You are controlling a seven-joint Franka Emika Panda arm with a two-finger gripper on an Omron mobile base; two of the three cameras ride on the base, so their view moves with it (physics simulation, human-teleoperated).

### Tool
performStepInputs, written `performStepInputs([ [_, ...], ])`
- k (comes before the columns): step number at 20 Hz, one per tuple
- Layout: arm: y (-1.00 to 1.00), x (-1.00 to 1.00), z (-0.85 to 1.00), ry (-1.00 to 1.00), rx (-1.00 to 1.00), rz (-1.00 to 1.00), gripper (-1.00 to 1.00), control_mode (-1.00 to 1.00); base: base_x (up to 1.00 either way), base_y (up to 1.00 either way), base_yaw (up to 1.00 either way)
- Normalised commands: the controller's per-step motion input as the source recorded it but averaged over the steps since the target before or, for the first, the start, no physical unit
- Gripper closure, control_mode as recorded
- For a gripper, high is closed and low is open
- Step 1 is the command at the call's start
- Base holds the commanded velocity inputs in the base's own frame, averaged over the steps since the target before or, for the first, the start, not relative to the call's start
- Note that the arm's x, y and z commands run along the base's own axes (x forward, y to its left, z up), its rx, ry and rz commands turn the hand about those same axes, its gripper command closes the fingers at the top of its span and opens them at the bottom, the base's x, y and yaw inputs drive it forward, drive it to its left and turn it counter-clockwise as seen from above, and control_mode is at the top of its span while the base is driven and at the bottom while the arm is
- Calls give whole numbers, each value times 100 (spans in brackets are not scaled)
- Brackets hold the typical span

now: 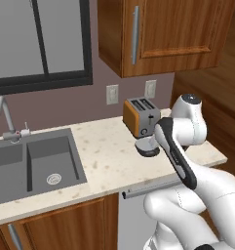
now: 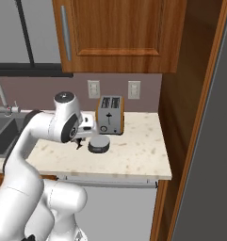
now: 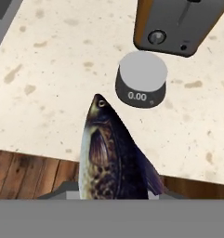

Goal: Take the fish from the fridge and place it on the digital scale on the counter by the fridge. Wait a few seconds for a reading, then move it to the plate on the dining counter.

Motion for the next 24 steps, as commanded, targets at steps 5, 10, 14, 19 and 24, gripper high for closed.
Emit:
performStepInputs([
  [5, 0, 34, -20, 0, -3, 10, 100, -100, 0, 0, 0],
  [10, 0, 31, -6, 0, 0, 6, 100, -100, 0, 0, 0],
  [14, 0, 33, -10, 0, 0, 4, 100, -100, 0, 0, 0],
  [19, -2, 37, -14, 0, 0, 1, 100, -100, 0, 0, 0],
  [24, -8, 34, -18, 0, 0, 0, 100, -100, 0, 0, 0],
])
